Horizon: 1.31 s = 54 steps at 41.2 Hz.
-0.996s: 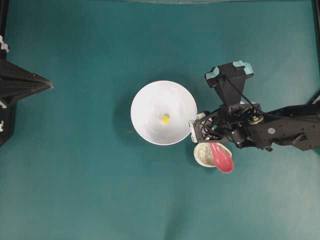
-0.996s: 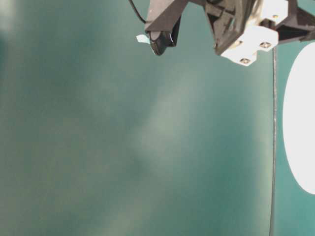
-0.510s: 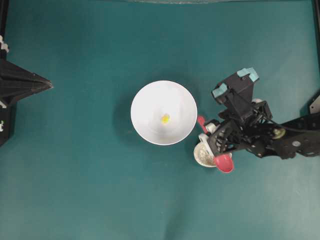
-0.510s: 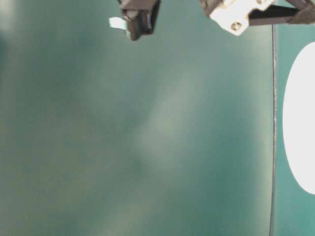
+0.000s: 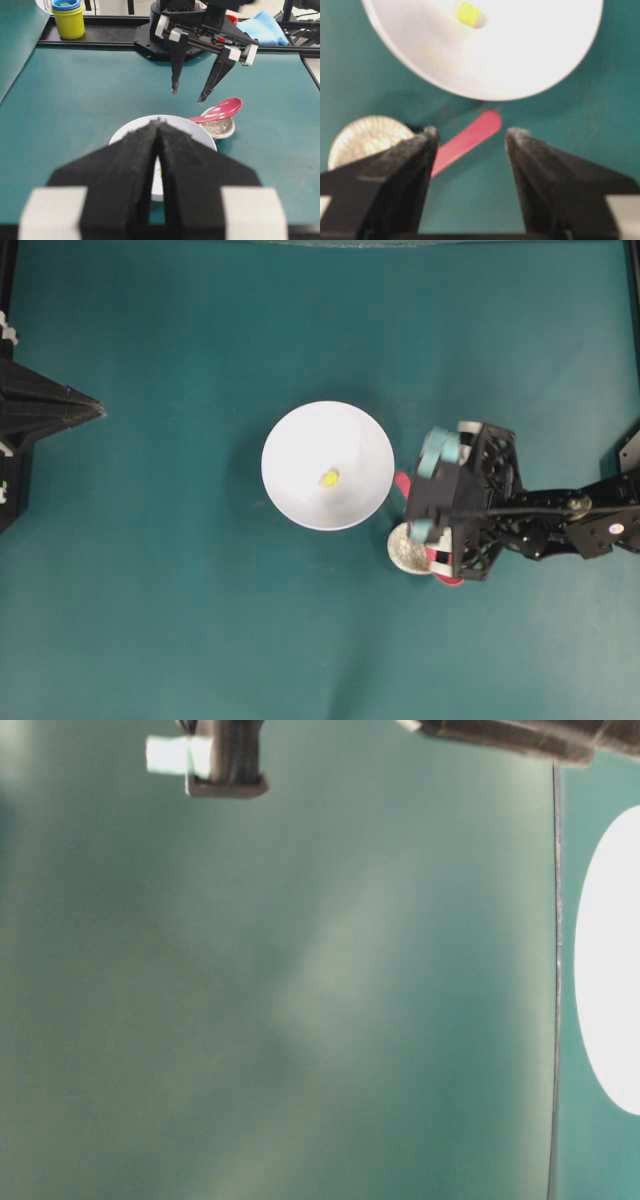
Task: Scoop the yellow hexagonal prism block from the bowl with a spoon using the right arm.
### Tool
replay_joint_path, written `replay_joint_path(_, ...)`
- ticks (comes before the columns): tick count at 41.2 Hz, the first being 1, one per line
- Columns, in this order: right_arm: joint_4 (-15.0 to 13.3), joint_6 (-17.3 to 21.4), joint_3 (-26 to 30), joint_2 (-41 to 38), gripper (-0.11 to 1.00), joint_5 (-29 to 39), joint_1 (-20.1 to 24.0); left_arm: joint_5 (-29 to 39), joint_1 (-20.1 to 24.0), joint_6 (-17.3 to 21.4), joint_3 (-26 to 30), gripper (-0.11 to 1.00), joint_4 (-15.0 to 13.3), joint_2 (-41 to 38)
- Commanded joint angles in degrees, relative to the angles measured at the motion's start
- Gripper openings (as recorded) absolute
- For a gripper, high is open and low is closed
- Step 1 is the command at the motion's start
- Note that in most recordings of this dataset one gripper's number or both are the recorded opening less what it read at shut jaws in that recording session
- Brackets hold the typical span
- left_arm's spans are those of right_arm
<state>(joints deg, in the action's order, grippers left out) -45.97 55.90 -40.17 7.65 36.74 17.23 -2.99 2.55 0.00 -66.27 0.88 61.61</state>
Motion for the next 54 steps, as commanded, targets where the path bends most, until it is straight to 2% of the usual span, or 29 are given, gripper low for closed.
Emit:
replay_joint_path(1,-0.09,-8.09,0.44,1.85,0.6,-0.18,0.18,-0.18,0.09,-0.09,1.76,0.03,0.18,-0.44)
replay_joint_path(5,-0.09,-16.79,0.53,2.11,0.6,-0.18,0.18,-0.26,0.09,-0.09,1.76,0.03,0.18,-0.44)
replay_joint_path(10,0.62,-24.61,0.44,2.2,0.6,-0.44,0.18,-0.18,0.09,-0.09,1.76,0.03,0.18,-0.44)
replay_joint_path(20,1.32,-35.6,0.44,2.29,0.6,0.18,0.18,-0.18,0.09,-0.09,1.76,0.03,0.18,-0.44)
replay_joint_path(40,1.76,-54.93,-1.58,2.11,0.61,0.62,0.0,-0.18,0.0,-0.09,1.67,0.03,0.18,-0.53)
replay_joint_path(49,1.85,-68.29,-2.46,1.32,0.62,0.62,0.0,-0.18,0.09,-0.18,1.67,0.03,0.18,-0.53)
replay_joint_path(54,1.85,-77.34,-3.25,0.26,0.62,0.44,0.0,-0.18,0.09,-0.53,1.76,0.03,0.18,-0.44)
